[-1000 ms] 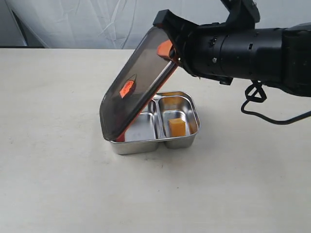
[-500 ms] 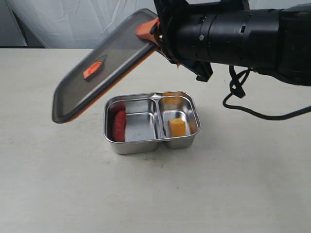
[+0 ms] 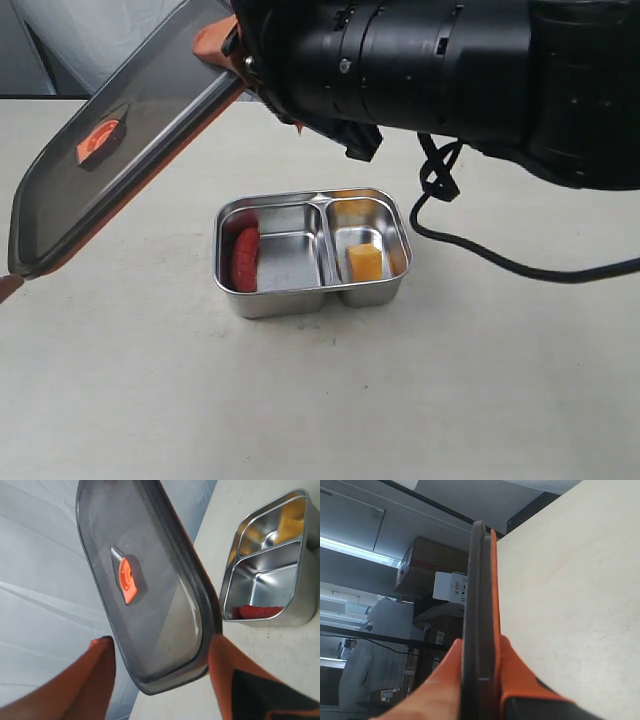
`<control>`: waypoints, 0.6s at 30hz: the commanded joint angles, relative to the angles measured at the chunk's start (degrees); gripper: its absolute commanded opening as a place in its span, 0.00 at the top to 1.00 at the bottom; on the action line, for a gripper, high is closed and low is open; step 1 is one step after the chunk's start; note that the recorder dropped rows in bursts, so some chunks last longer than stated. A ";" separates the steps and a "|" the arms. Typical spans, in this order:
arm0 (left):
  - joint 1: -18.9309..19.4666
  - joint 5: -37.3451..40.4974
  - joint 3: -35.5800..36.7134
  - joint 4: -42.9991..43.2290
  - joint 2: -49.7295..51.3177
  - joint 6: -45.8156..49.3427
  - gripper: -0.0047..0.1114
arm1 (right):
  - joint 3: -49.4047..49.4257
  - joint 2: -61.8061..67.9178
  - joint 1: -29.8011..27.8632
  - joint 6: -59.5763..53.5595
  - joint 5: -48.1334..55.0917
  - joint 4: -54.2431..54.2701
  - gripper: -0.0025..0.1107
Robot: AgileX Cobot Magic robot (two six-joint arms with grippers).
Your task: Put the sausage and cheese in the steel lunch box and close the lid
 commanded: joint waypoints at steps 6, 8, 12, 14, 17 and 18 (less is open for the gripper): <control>-0.18 4.04 0.35 -12.01 1.36 9.73 0.49 | -2.21 -0.45 0.14 0.04 -0.55 0.02 0.98; -0.18 4.16 0.35 -13.68 1.36 13.37 0.49 | -3.49 -0.45 0.14 0.04 0.97 0.02 0.98; -0.18 -0.55 0.35 -13.65 1.36 14.23 0.50 | -4.44 -0.45 0.94 -0.42 6.01 0.02 0.98; -0.18 -3.70 0.35 -13.54 1.36 14.23 0.50 | -4.44 -0.45 1.79 -0.73 5.50 0.02 0.98; -0.18 -5.60 0.35 -13.45 1.36 14.23 0.50 | -4.44 -0.45 1.90 -0.96 5.16 0.02 0.98; -0.18 -5.60 0.35 -12.99 1.36 14.23 0.50 | -4.44 -0.45 1.90 -0.96 5.46 0.02 0.98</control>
